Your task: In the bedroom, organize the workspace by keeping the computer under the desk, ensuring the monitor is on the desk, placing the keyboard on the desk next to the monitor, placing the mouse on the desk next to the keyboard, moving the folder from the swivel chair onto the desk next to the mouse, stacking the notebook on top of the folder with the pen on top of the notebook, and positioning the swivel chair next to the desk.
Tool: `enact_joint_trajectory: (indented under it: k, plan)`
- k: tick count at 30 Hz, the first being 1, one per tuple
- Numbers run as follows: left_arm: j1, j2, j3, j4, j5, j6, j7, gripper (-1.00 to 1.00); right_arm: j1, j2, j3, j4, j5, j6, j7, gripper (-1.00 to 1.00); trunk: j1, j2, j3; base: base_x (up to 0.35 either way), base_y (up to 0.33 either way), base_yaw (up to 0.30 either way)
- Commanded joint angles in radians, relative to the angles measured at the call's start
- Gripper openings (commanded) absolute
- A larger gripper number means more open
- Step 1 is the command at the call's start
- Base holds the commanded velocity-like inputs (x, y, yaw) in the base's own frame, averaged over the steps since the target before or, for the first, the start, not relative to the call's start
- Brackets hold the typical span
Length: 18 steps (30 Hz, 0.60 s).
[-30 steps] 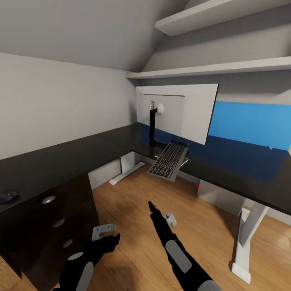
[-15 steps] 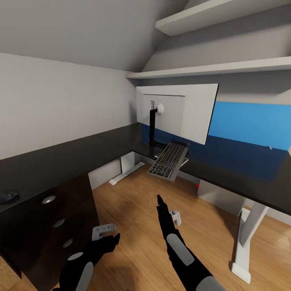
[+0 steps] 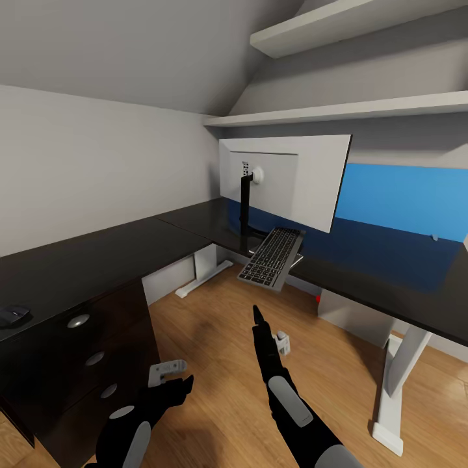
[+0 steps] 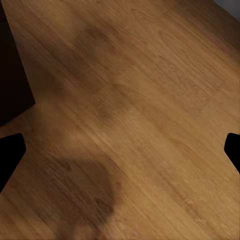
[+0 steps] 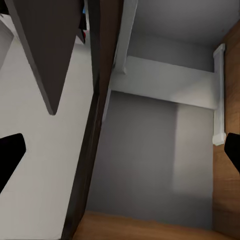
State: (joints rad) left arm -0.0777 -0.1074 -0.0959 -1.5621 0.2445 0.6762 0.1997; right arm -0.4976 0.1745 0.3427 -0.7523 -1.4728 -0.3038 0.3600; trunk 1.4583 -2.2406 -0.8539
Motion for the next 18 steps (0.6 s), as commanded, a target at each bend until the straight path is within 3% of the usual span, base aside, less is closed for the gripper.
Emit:
enact_joint_trajectory:
  k: [1, 5, 18]
  plan:
    - [-0.001, 0.0, -0.001, -0.001, 0.011, 0.003, 0.009, 1.0, -0.001, 0.0, 0.002, 0.001, -0.011, -0.004, 0.013, 1.0, 0.0, 0.0, -0.001, 0.0, 0.0, 0.0]
    - [-0.001, 0.0, -0.001, -0.001, 0.01, 0.003, 0.009, 1.0, -0.001, 0.0, 0.001, 0.001, -0.01, -0.003, 0.034, 1.0, 0.0, 0.0, -0.001, 0.0, 0.0, 0.0]
    - [-0.001, 0.0, -0.001, -0.001, 0.009, 0.003, 0.01, 1.0, -0.001, 0.0, 0.0, 0.002, -0.008, -0.001, 0.035, 1.0, -0.05, 0.091, 0.04, 0.0, 0.0, 0.0]
